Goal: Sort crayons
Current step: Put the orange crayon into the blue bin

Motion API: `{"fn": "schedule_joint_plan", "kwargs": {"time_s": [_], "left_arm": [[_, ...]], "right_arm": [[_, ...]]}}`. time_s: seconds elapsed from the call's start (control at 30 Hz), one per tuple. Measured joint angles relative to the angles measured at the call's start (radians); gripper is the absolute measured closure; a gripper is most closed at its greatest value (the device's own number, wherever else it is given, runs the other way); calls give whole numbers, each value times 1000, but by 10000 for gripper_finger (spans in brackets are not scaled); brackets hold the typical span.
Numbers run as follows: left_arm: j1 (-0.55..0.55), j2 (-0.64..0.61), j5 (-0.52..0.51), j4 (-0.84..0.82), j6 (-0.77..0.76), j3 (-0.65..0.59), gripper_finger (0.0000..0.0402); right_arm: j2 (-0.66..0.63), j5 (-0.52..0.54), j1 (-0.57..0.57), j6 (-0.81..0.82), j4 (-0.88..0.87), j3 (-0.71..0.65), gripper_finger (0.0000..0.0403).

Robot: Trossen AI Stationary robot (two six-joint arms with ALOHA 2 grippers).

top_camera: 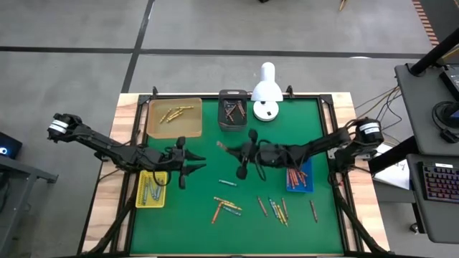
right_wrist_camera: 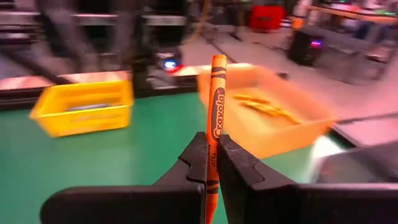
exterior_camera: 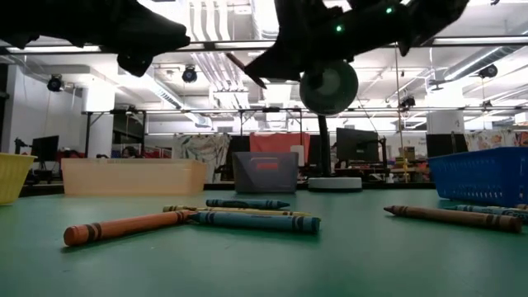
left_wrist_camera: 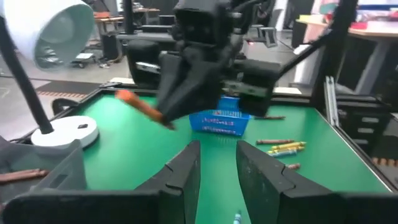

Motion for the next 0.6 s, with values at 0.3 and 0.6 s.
{"fn": "schedule_joint_plan", "kwargs": {"time_s": [0.3, 0.6], "left_arm": [[0, 0, -15, -4, 1, 48, 315], [0, 0, -15, -22, 38, 59, 315]], "right_arm": [[-86, -2, -55, 16, -301, 85, 391], [-124, -53, -54, 169, -965, 285, 391]]}}
